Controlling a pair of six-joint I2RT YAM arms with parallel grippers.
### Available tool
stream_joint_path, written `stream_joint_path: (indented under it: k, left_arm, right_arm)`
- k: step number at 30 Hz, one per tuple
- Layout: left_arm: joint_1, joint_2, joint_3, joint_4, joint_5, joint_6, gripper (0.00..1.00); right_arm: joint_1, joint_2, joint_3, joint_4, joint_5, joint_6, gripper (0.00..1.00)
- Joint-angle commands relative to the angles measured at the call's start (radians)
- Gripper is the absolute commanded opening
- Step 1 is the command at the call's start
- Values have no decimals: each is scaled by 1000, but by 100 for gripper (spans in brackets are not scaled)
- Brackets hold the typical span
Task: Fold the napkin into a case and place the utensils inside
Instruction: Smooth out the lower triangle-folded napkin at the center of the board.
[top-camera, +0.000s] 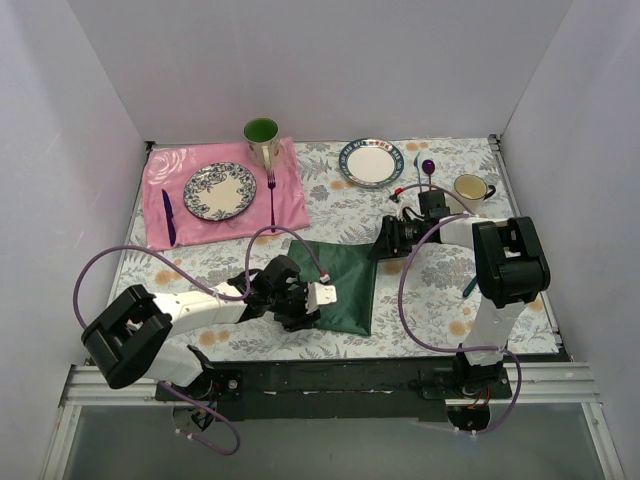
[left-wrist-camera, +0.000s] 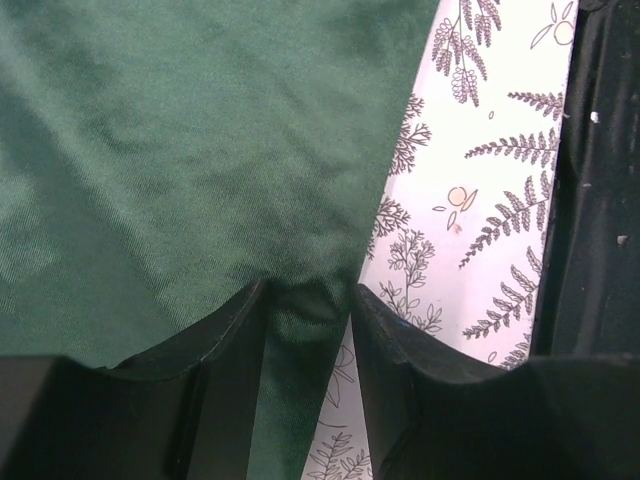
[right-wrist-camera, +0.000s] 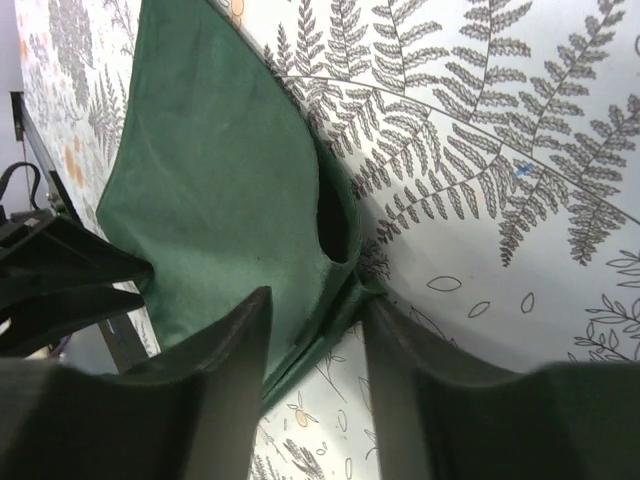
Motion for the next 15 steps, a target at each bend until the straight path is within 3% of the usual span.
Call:
stream_joint_path:
  k: [1,2,10,15]
  left_arm:
    - [3,-34,20,-76,42,-3,38]
    - [3,-33,23,-81,45,-7,38]
    - [3,-24,21,-75,55,11,38]
    - [3,-11,27,-58,57,22,40]
  right_arm:
    - [-5,0,63,-116,67,-82,60]
    - [-16,3,81,-160,70,-93,65]
    - [-51,127,268,-313,38,-137,67]
    - [-49,172,293,-334,-18,-137,68]
